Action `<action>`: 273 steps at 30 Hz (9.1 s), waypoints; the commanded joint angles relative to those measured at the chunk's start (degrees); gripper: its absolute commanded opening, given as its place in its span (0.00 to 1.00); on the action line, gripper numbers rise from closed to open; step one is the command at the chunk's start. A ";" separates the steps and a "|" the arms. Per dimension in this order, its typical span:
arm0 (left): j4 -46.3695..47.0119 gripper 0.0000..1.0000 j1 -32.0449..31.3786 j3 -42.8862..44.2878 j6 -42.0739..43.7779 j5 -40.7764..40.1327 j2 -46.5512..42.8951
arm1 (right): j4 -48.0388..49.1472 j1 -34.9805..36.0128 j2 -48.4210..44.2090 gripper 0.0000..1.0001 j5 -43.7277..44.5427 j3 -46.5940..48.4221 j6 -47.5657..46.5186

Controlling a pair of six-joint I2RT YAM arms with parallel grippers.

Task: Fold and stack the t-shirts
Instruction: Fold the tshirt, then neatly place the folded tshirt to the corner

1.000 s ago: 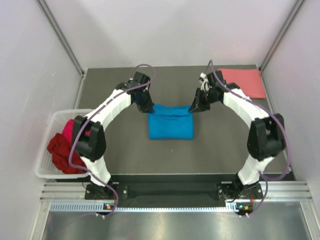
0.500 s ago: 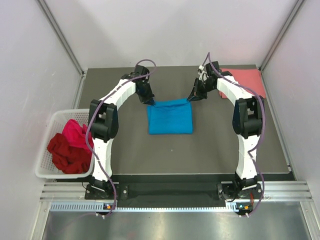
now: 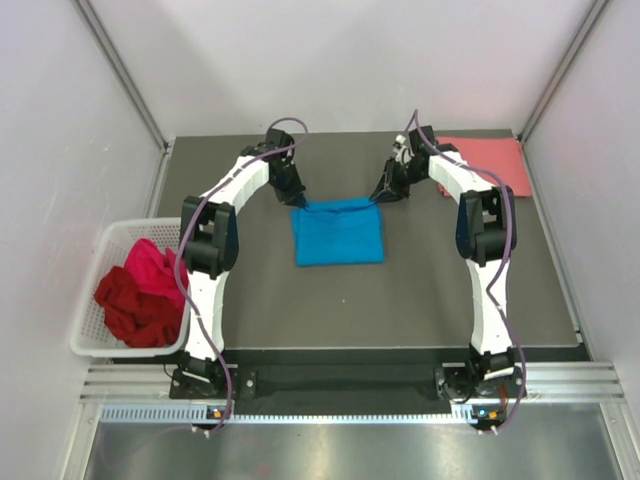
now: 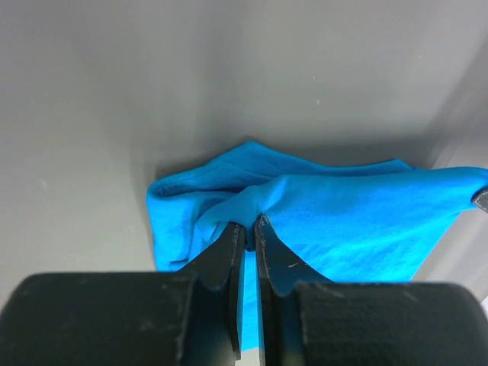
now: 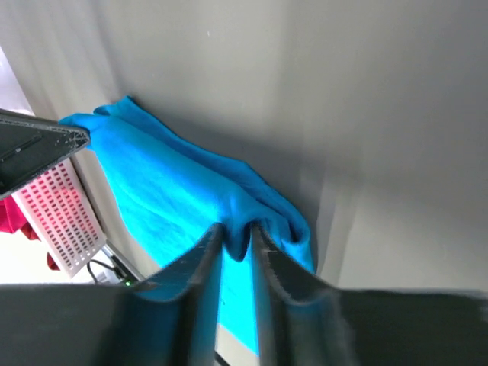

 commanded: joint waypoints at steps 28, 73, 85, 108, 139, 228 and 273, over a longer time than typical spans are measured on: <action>21.94 0.64 0.12 -20.70 -1.84 9.30 -16.73 | 0.56 4.38 -8.93 0.49 0.12 -4.74 -4.44; 18.67 0.20 3.81 -16.74 6.61 9.90 -4.78 | -2.70 3.23 -10.86 0.58 4.27 -4.03 -8.14; 14.98 0.59 3.73 -15.07 5.65 5.94 -11.28 | 5.40 5.79 -11.74 0.26 -3.48 -9.66 -1.90; 30.38 0.11 1.35 -47.76 0.00 18.35 -17.79 | 15.24 2.45 -16.75 0.08 -10.87 -41.82 -7.70; 29.22 0.24 6.71 -19.47 0.81 17.72 -0.91 | 21.39 -3.18 -2.42 0.09 -13.24 -20.12 5.49; 5.75 0.71 6.54 -38.62 2.13 6.64 -43.97 | 17.80 7.10 -3.29 0.00 4.42 -10.19 -5.67; 3.47 0.69 6.01 -49.96 -0.69 10.08 -46.17 | -3.04 -3.62 -9.72 0.00 49.69 23.30 -47.34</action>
